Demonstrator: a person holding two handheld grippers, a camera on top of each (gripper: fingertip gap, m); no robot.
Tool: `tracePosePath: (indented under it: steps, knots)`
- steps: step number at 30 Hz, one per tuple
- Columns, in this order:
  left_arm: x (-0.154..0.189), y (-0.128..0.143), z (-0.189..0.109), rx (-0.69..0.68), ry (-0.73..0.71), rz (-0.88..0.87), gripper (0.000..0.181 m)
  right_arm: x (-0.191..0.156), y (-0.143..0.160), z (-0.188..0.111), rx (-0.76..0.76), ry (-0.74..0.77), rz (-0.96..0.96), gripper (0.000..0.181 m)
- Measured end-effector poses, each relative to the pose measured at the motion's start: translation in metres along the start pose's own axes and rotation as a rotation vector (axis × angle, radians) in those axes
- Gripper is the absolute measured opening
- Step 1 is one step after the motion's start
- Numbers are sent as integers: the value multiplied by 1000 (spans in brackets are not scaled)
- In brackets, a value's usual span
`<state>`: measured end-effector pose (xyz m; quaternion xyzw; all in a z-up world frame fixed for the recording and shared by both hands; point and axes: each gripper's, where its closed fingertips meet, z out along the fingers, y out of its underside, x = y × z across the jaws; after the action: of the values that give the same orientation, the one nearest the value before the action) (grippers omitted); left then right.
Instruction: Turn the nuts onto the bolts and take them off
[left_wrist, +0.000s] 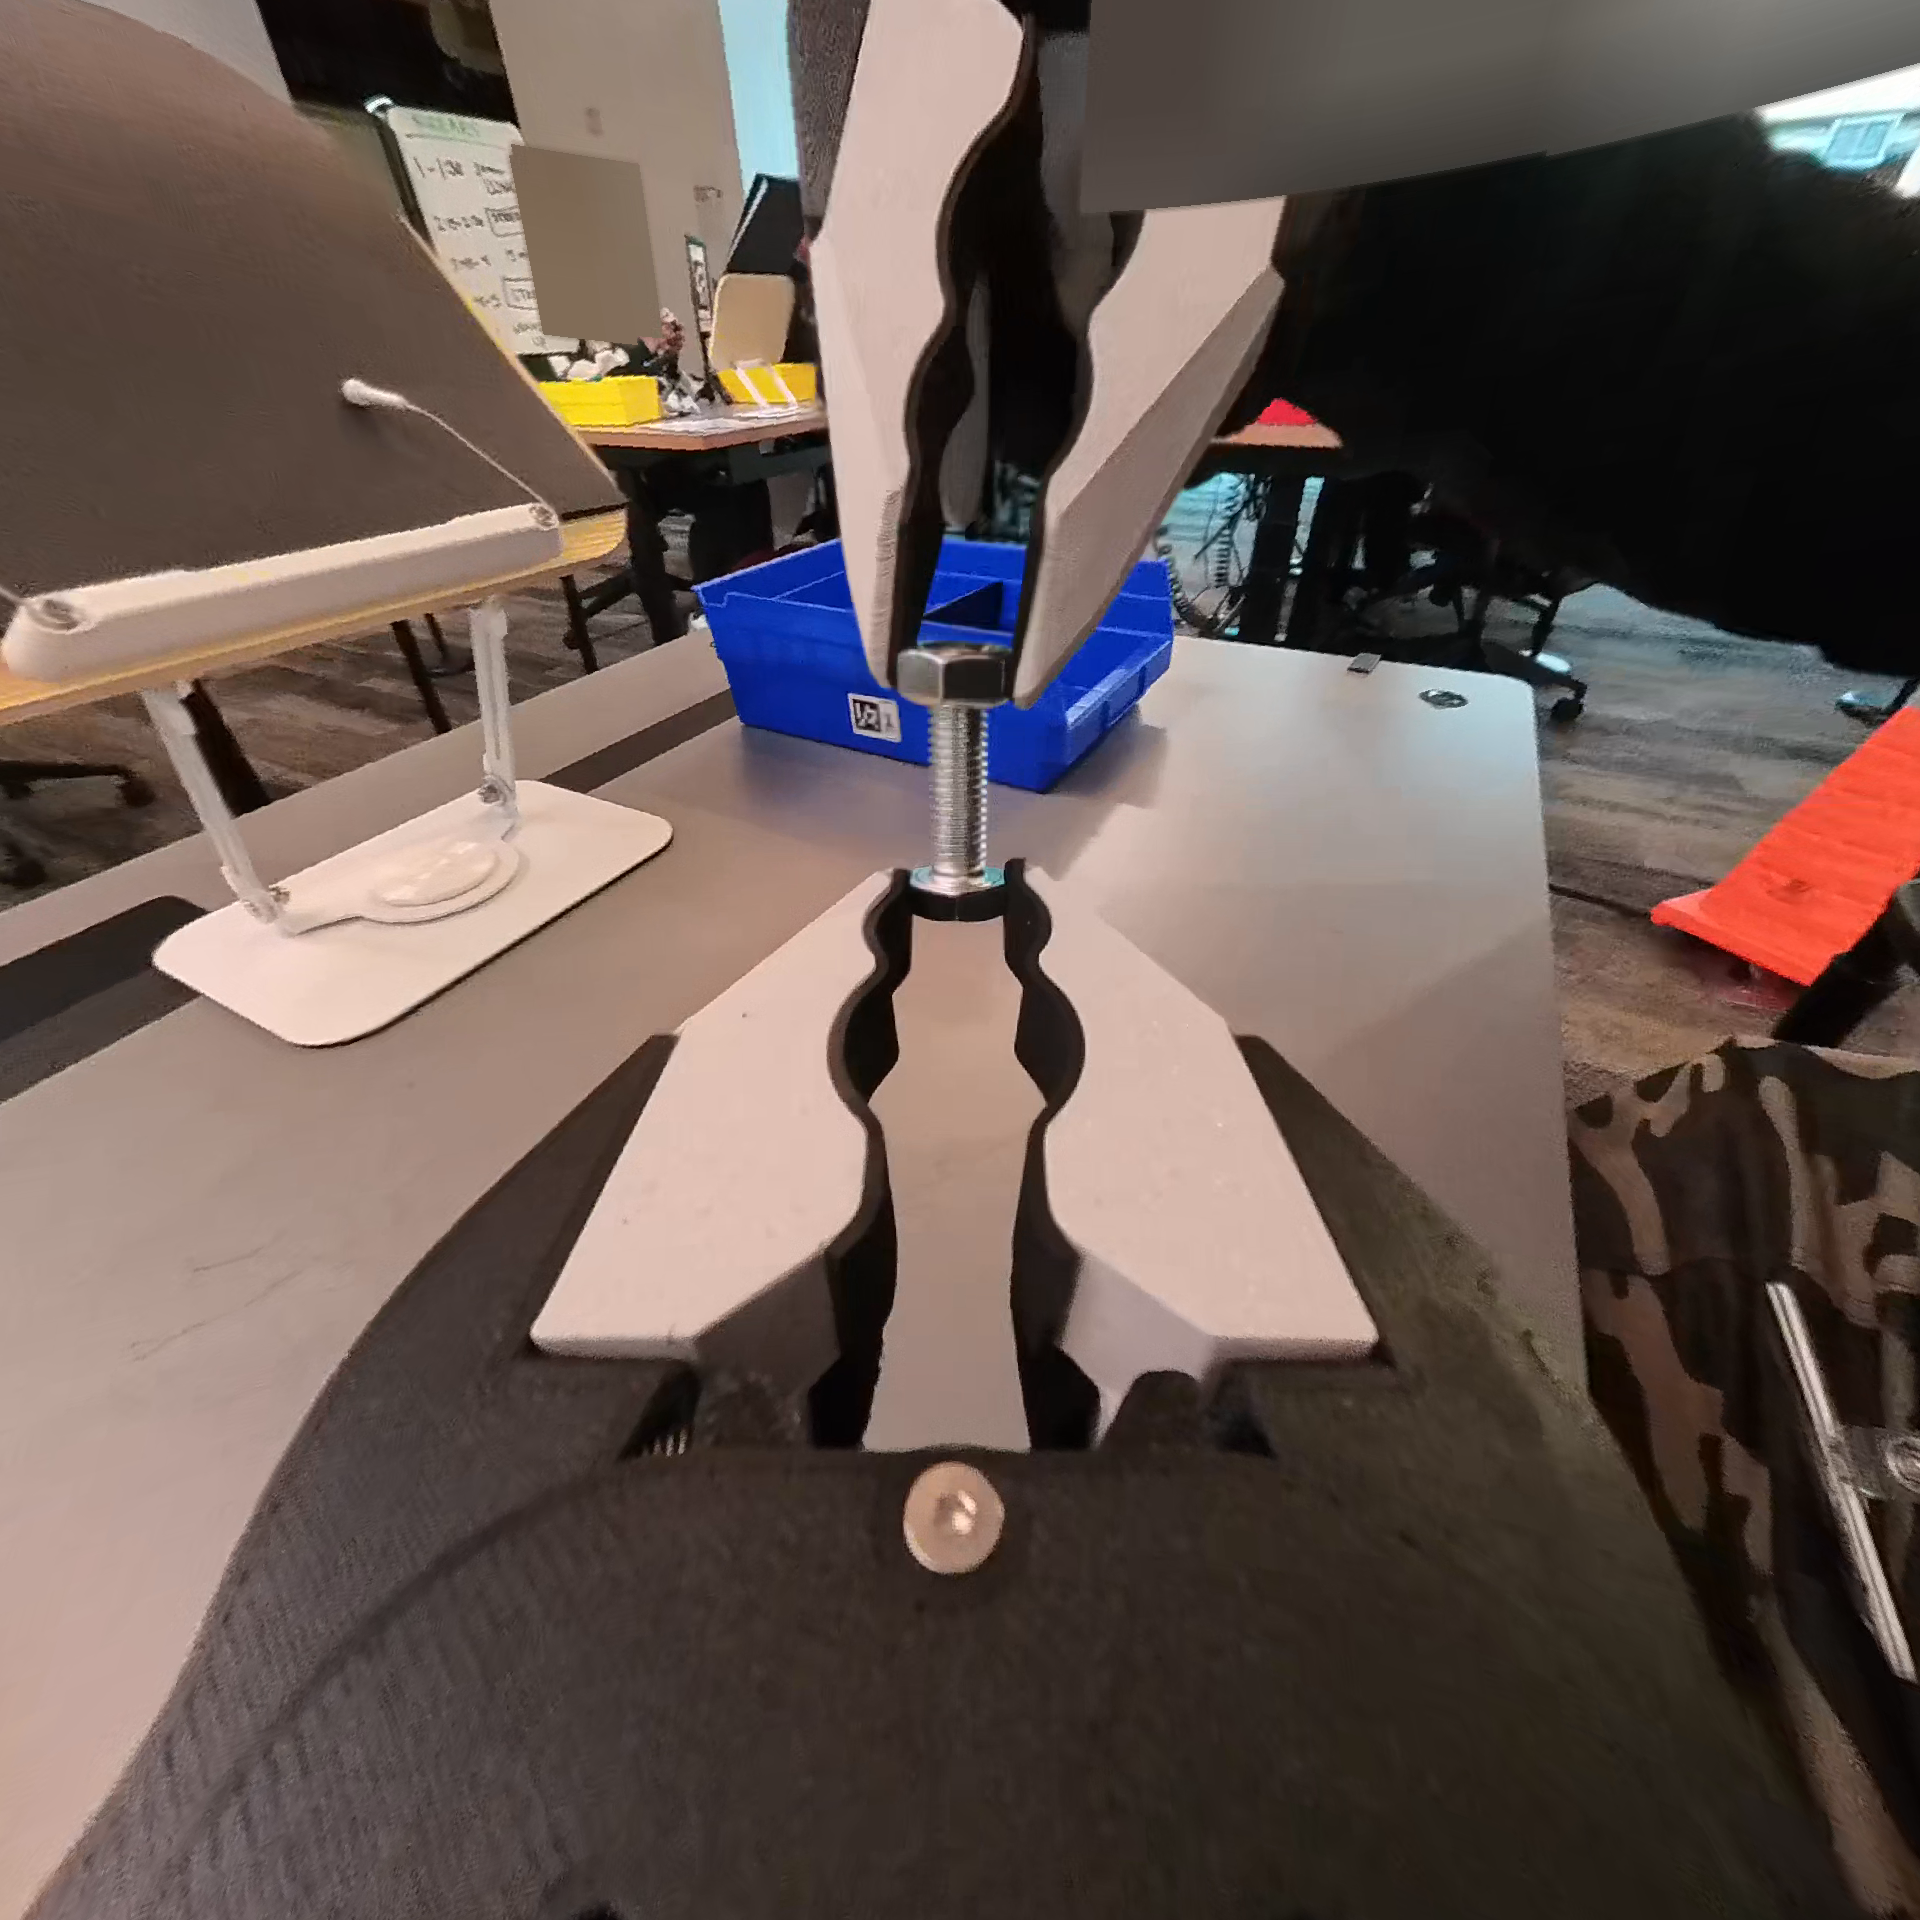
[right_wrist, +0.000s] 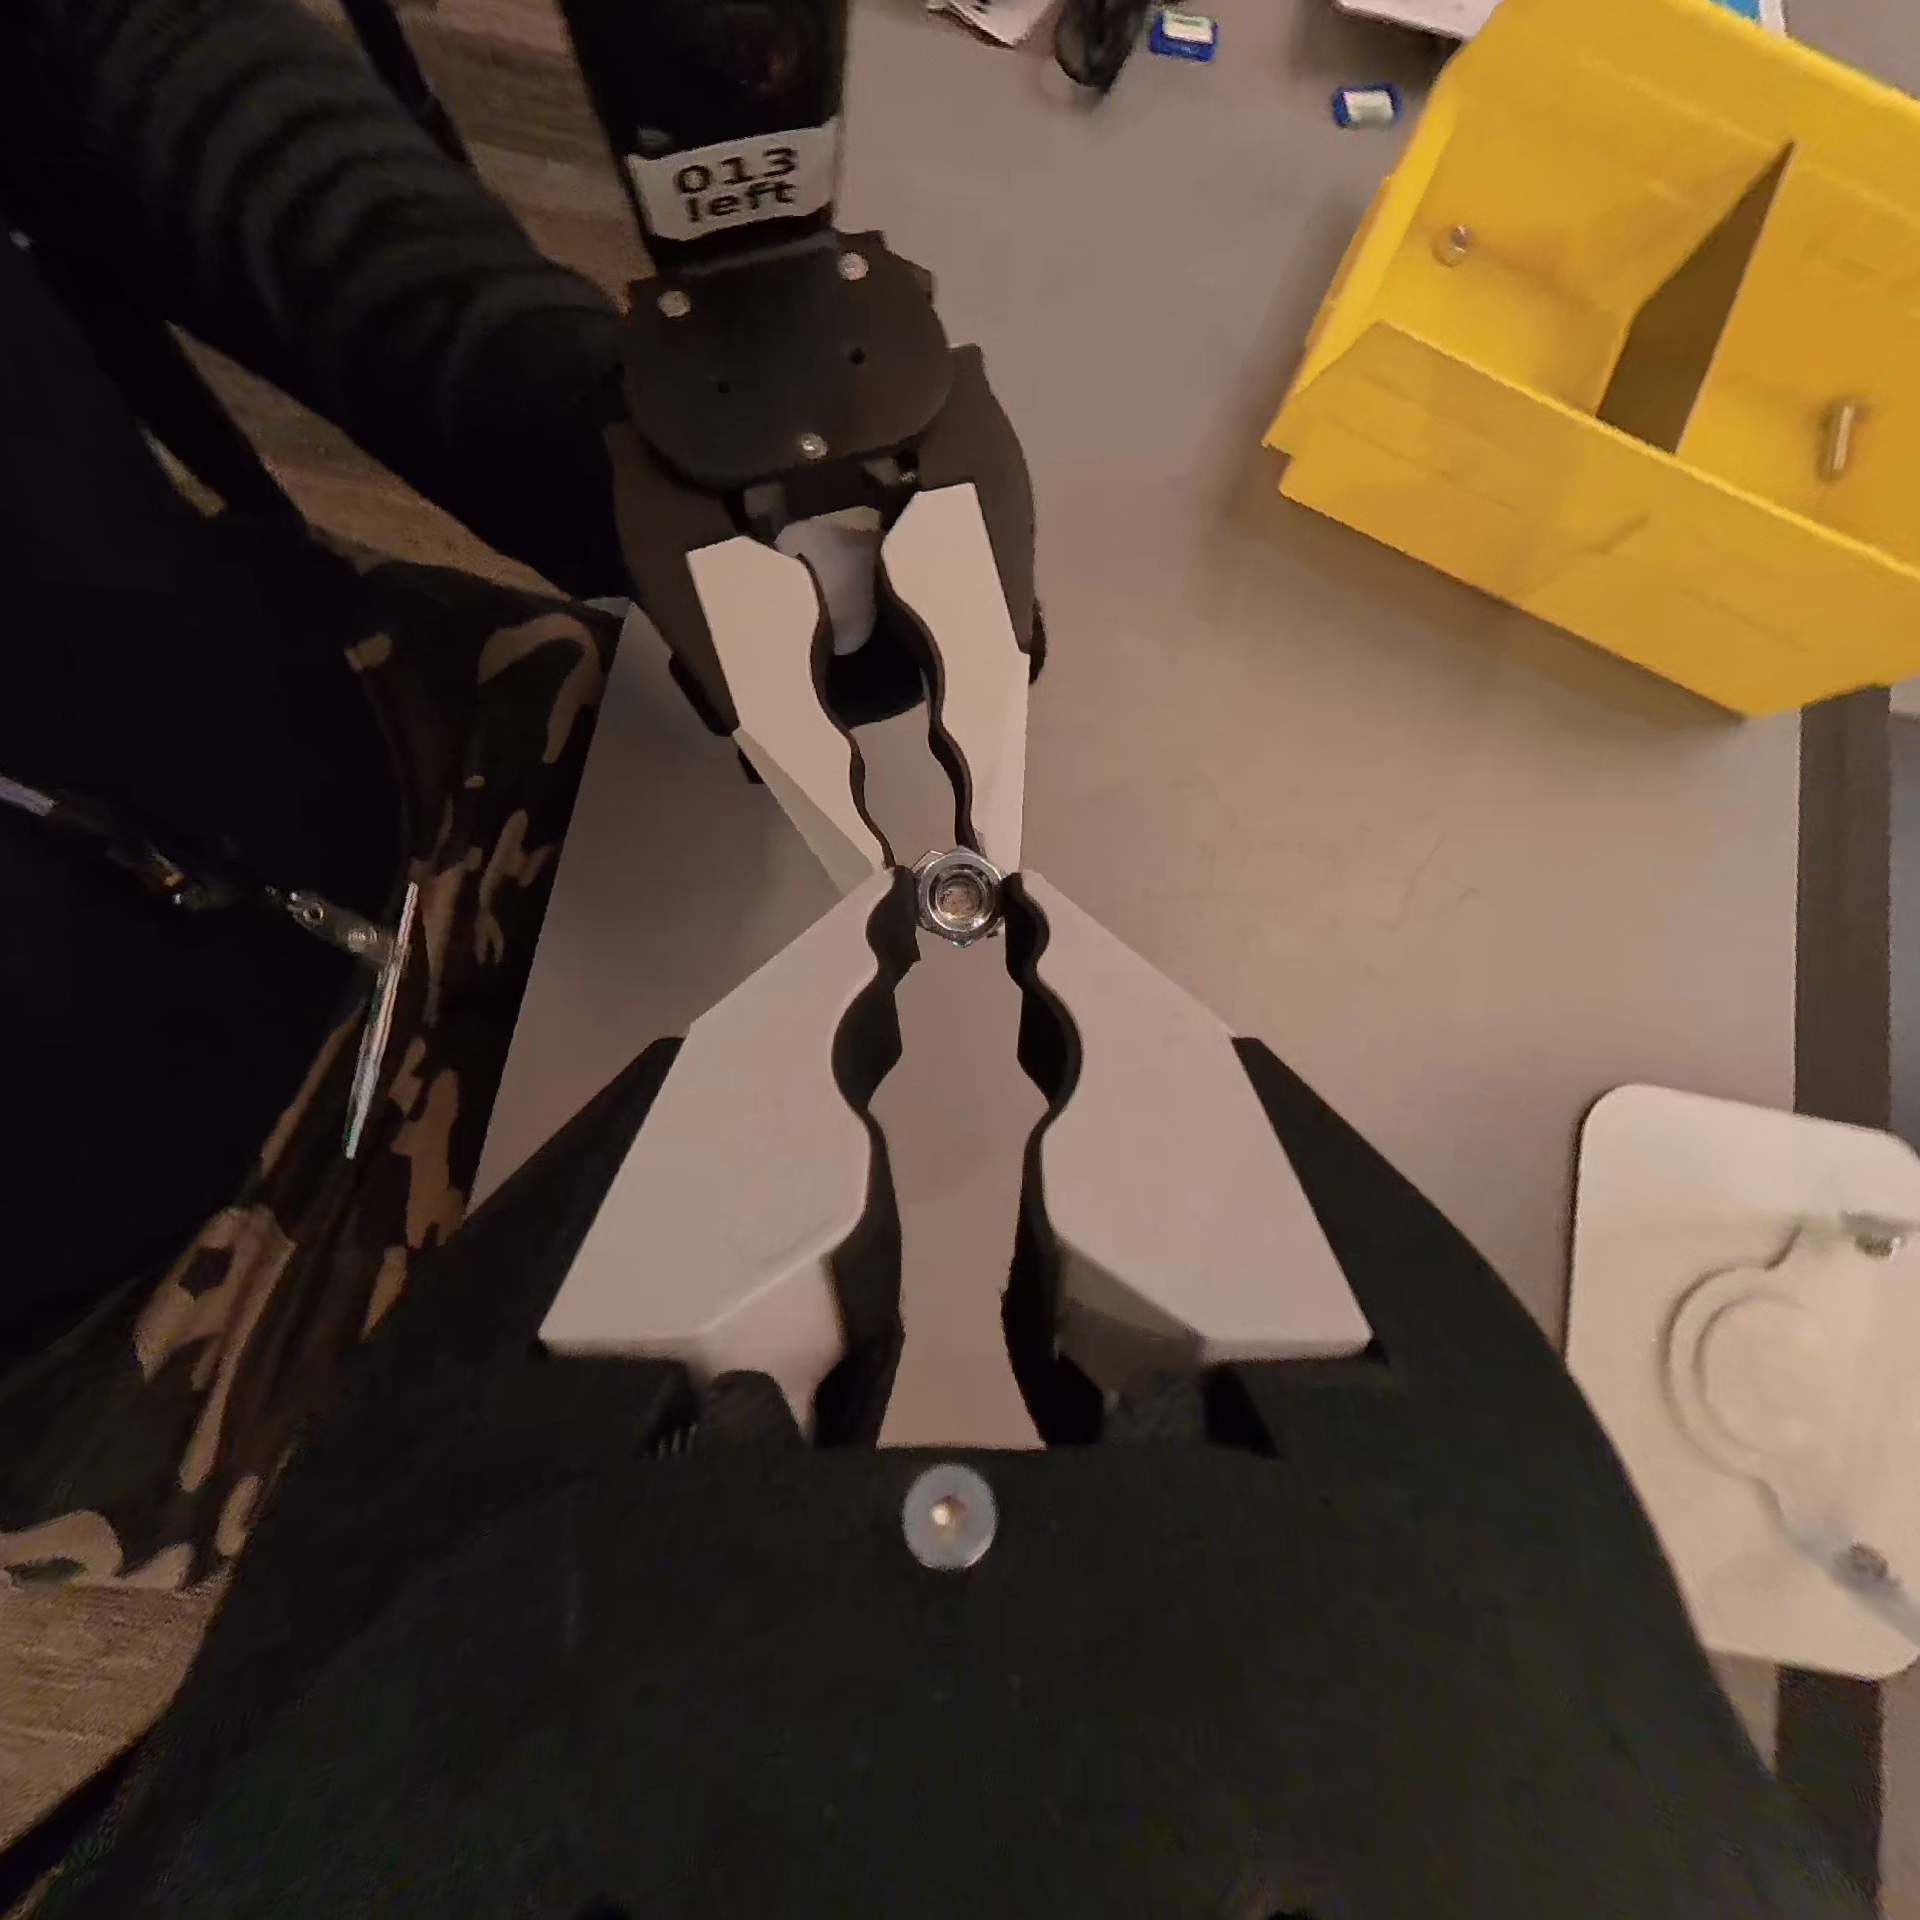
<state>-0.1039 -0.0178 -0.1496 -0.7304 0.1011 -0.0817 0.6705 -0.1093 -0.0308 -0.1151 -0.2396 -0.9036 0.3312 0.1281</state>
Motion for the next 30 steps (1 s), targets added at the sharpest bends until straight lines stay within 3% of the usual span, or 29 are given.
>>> tracePosePath:
  steps: [8, 30]
  knots:
    - [-9, 2, 0, -11, -59, -9, 16, 9, 0, 4, 12, 142, 255, 16]
    - [-5, 0, 3, 17, -32, -40, 16, 9, 1, 2, -36, 204, 216, 19]
